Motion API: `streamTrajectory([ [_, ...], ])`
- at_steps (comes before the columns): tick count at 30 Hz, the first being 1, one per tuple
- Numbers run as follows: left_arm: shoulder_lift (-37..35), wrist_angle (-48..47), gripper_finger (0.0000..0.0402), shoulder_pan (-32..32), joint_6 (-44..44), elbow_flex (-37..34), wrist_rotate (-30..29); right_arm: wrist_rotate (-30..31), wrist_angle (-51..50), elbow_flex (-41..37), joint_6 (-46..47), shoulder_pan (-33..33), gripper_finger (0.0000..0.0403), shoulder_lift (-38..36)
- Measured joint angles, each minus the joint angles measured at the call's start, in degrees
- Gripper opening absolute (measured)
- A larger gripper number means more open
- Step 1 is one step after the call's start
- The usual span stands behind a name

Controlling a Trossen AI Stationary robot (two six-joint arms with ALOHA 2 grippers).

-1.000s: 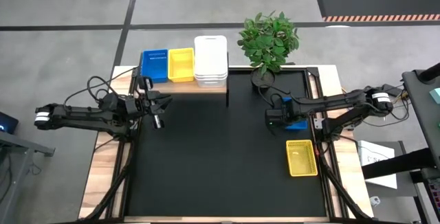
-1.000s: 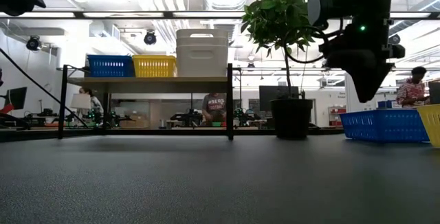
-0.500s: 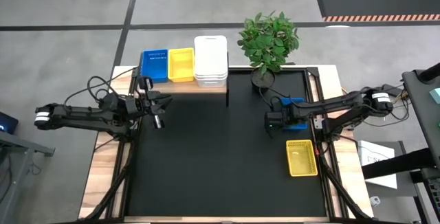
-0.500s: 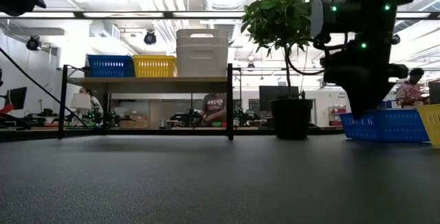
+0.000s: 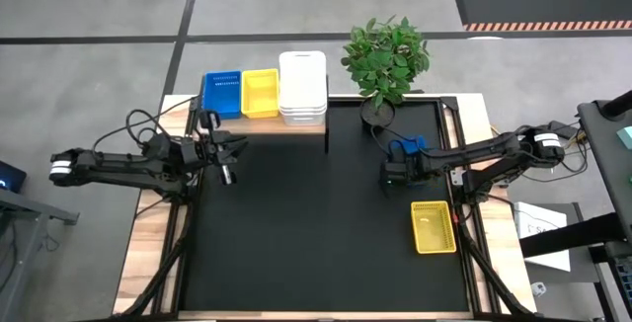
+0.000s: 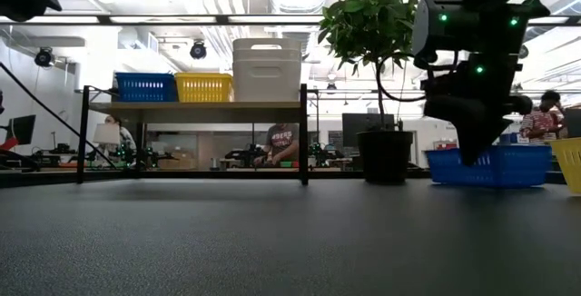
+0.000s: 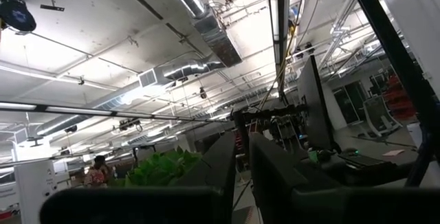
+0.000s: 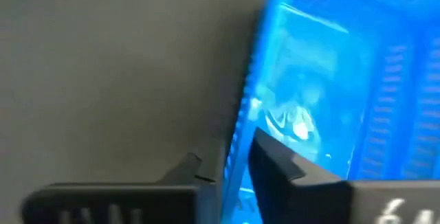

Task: Stack baskets on shelf by color
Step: Stack the blue bin into the blue bin on the shelf

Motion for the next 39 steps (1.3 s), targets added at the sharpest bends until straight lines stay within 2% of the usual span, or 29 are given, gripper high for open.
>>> streamTrajectory([
  [3, 0.12, -0.09, 0.0028, 0.0, -0.05, -0.02, -0.02, -0.01, 1.2, 0.0, -2.52, 0.11, 0.0018, 0.0],
  [8, 1.62, -0.13, 0.0028, 0.0, -3.02, -0.33, -0.02, -0.78, 3.74, 0.0, -8.26, 0.14, 0.0011, 0.0],
  [12, 4.02, -0.06, 0.0028, -0.01, -3.25, -0.33, -0.02, -3.59, 6.98, 0.02, -17.19, 0.57, 0.0009, 0.0],
  [15, 6.15, -0.09, 0.0028, -0.04, -5.27, -0.22, 0.09, -6.7, 9.96, 0.02, -28.82, 2.1, 0.0009, 0.0],
  [18, 8.32, -0.07, 0.0028, -0.02, -6.64, -0.24, 2.71, -8.86, 13.87, 0.02, -42.44, 4.75, 0.0009, 0.0],
  [25, 14.5, -0.07, 0.0028, -0.02, -10.98, -0.37, 15.25, -15.07, 22.67, 0.02, -79.18, 8.88, 0.0009, 0.0],
  [28, 17.5, -0.15, 0.0029, -0.14, -12.17, -0.37, 20.92, -16.11, 25.17, 0.02, -89.74, 9.19, 0.0009, 0.0],
  [30, 19.64, -0.13, 0.0033, -0.65, -12.17, -0.36, 23.5, -18.46, 27.05, 0.02, -92.61, 8.88, 0.0009, 0.0],
  [33, 23.73, -0.26, 0.0052, -1.99, -12.17, 0.41, 23.67, -23.31, 30.16, 0.02, -93.09, 7.74, 0.0009, 0.0],
  [36, 28.58, -1.44, 0.0088, -3.64, -12.11, 2.2, 23.58, -26.7, 31.67, 0.02, -93.98, 7.09, 0.0009, 0.0],
  [39, 33.28, -4.81, 0.0131, -4.56, -12.07, 5.46, 22.16, -27.51, 32.63, 0.02, -95.33, 7.13, 0.0009, 0.0],
])
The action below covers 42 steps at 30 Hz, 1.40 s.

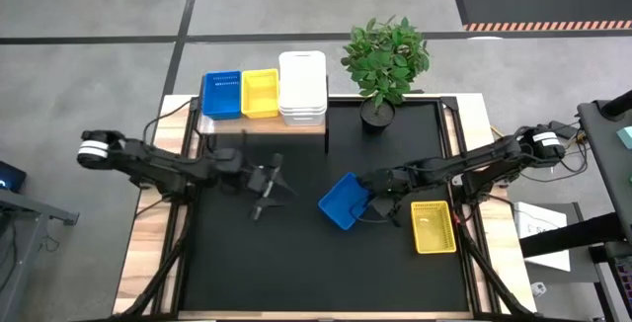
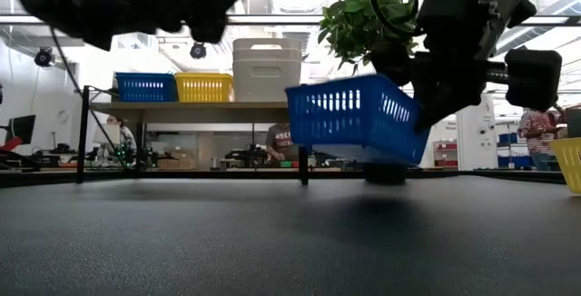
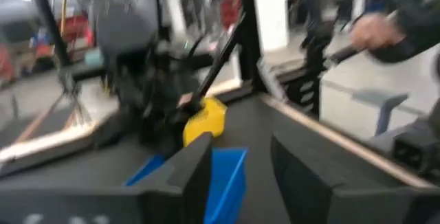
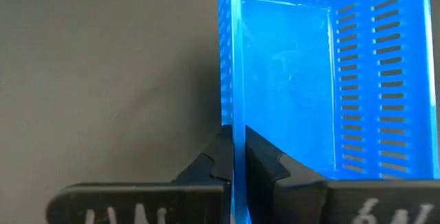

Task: Stack baskets on shelf by color
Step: Stack the blue bin into the blue bin on the shelf

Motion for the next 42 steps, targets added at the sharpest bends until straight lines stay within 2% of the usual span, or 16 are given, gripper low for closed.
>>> streamTrajectory([
  [5, 5.52, -14.62, 0.0184, -0.98, 2.66, 8.72, -2.19, -0.01, 0.7, 0.02, 0.21, -0.03, 0.0008, 0.0],
  [9, 9.13, -30.9, 0.019, -2.45, 7.04, 17.95, -6.52, 0.33, 0.93, 0.02, 1.78, 0.0, 0.0008, 0.0],
  [11, 11.03, -37.65, 0.0191, -3.2, 9.05, 22.54, -9.49, 0.37, 0.93, 0.02, 2.12, 0.0, 0.0008, 0.0],
  [13, 12.94, -42.48, 0.0191, -3.64, 11.14, 26.23, -10.01, 0.39, 0.93, 0.02, 2.29, -0.03, 0.0008, 0.0],
  [21, 21.43, -45.14, 0.0191, -4.37, 13.81, 34.24, -10.13, 0.39, 1.46, 0.02, 2.42, -0.02, 0.0008, 0.0],
  [25, 26.36, -45.45, 0.0191, -4.8, 14.91, 36.01, -10.37, 0.42, 1.38, 0.02, 2.46, -0.03, 0.0008, 0.0],
  [31, 29.93, -45.23, 0.019, -4.8, 14.53, 37.79, -10.57, 0.42, 1.37, 0.02, 2.46, -0.02, 0.0008, 0.0],
  [36, 31.3, -45.18, 0.0146, -4.8, 13.64, 38.1, -10.77, 0.44, 1.37, 0.02, 2.46, -0.01, 0.0008, 0.0],
  [42, 31.22, -45.41, 0.0027, -4.86, 14.08, 38.02, -10.45, 2.15, 1.49, 0.02, 2.89, 0.0, 0.0009, 0.0],
])
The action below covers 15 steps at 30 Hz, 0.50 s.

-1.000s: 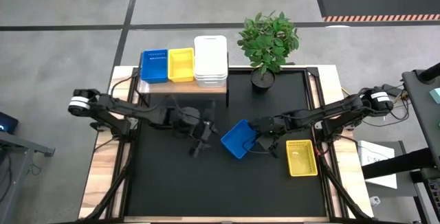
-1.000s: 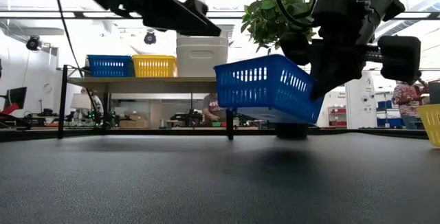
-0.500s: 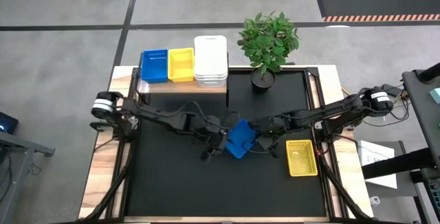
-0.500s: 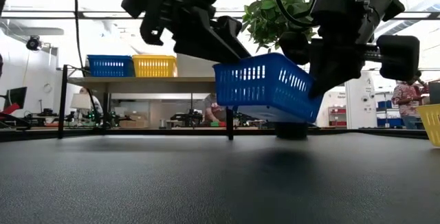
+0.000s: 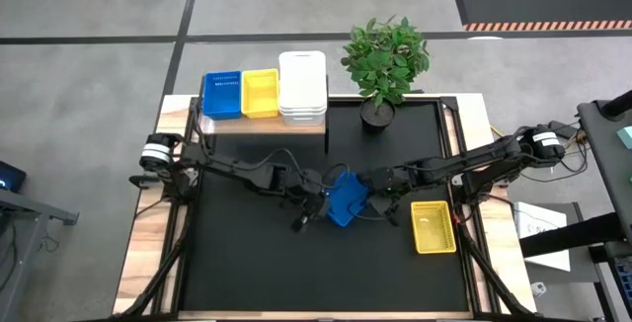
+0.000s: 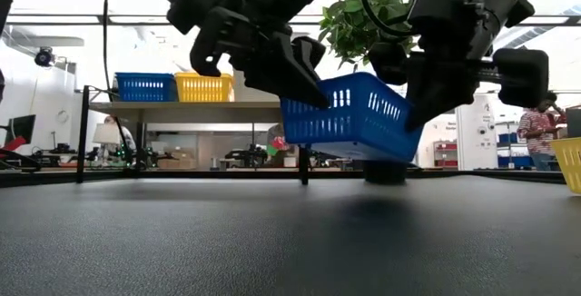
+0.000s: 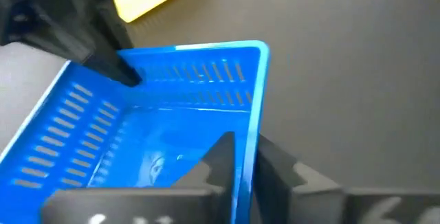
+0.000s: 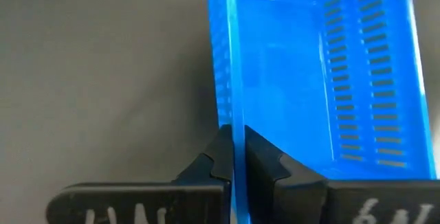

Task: Stack baskets on shelf by color
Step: Stack the blue bin into the blue bin on the shelf

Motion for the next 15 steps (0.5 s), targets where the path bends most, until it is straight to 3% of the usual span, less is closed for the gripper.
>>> streamTrajectory([
  [6, -0.04, 0.15, 0.0002, -0.07, 0.04, 0.0, 0.53, 0.34, 1.14, 0.0, 2.91, 0.14, 0.002, 0.0],
  [15, -0.81, 0.54, 0.0, 0.07, -0.38, 0.0, -0.08, 0.87, 3.35, 0.07, 5.25, 0.13, 0.0119, -0.83],
])
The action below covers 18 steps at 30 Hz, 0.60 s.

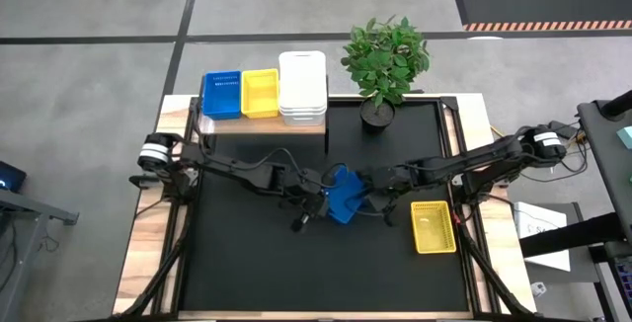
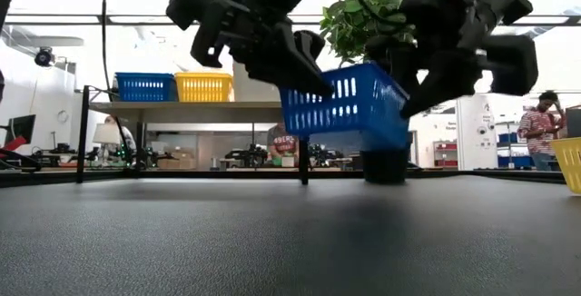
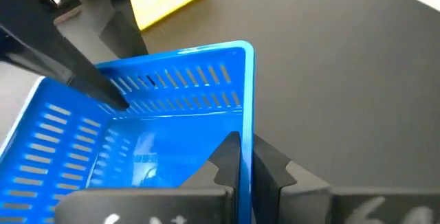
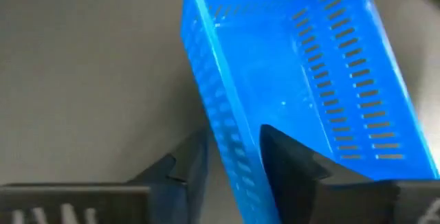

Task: Stack baskets on shelf by color
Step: Stack the blue bin into the blue bin on the shelf

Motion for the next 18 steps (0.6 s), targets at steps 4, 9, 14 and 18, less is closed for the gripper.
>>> streamTrajectory([
  [4, -2.25, -1.59, 0.0, -0.1, 0.02, 0.0, -0.59, 1.31, -0.08, 0.57, 0.37, 0.0, 0.015, -3.45],
  [9, -6.72, -7.28, 0.0, -1.15, 0.11, -0.02, -4.73, 1.95, -0.18, 3.22, 0.37, 0.0, 0.0166, -10.12],
  [14, -13.64, -15.92, 0.0, -2.37, 0.25, 0.01, -8.03, 1.93, -0.15, 6.45, 0.98, 0.0, 0.0161, -17.12],
  [18, -21.24, -21.52, 0.0, -3.22, -0.12, -0.04, -11.3, 1.91, 0.25, 7.98, 4.81, 0.0, 0.015, -21.54],
])
